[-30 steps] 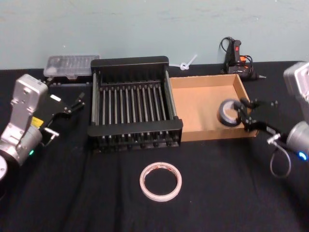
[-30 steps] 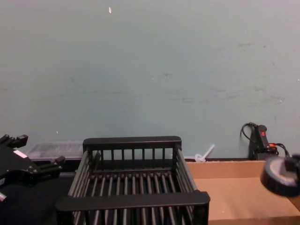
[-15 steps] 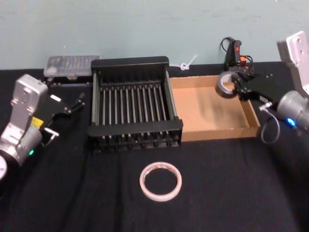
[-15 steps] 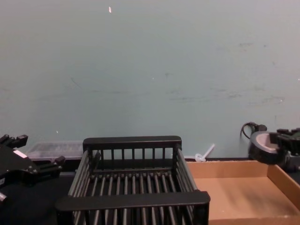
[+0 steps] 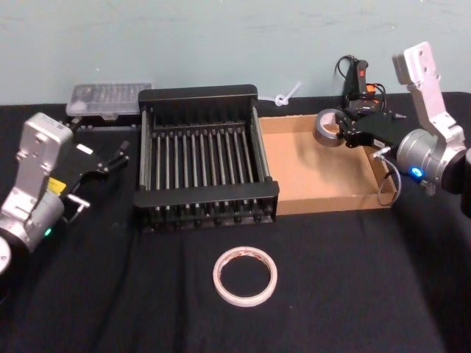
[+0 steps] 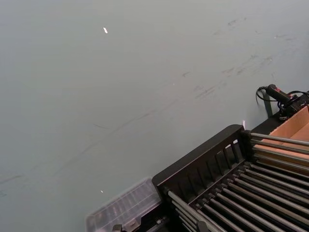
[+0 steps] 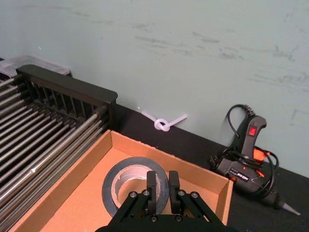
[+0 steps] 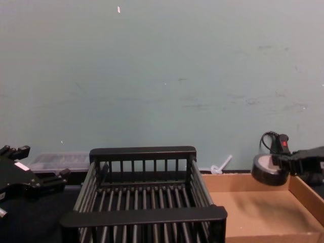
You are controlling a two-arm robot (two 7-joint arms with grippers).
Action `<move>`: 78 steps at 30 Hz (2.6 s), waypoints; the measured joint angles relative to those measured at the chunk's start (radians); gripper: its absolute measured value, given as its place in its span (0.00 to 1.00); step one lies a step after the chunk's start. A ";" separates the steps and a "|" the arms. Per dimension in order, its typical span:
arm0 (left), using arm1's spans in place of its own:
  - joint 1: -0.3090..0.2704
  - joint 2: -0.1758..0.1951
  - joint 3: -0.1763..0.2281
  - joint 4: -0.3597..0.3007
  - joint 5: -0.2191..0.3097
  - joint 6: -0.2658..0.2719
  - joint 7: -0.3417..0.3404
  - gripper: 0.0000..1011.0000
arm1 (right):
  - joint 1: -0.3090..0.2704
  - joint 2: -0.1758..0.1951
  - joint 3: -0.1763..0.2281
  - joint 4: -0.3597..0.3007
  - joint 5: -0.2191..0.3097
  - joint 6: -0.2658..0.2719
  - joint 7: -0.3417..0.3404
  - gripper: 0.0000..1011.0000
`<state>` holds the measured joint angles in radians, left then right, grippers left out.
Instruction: Pick up the white tape and place it into the black box , Pick up the silver tape and place it into the brown box.
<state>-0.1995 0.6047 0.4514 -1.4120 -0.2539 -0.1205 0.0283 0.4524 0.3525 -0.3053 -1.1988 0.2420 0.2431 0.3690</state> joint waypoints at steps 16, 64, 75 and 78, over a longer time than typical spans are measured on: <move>0.000 0.000 0.000 0.000 0.000 0.000 0.000 0.99 | 0.008 -0.006 -0.008 0.017 -0.009 -0.009 0.001 0.18; 0.000 0.000 0.000 0.000 0.000 0.000 0.000 0.99 | -0.023 0.010 0.007 -0.038 0.010 -0.010 0.011 0.99; 0.000 0.000 0.000 0.000 0.000 0.000 0.000 0.99 | -0.142 0.078 0.038 -0.219 0.053 -0.015 0.033 0.99; 0.000 0.000 0.000 0.000 0.000 0.000 0.000 0.99 | -0.191 0.105 0.048 -0.280 0.070 -0.015 0.039 0.99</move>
<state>-0.1995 0.6047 0.4514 -1.4120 -0.2539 -0.1205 0.0283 0.2612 0.4570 -0.2578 -1.4784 0.3121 0.2276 0.4078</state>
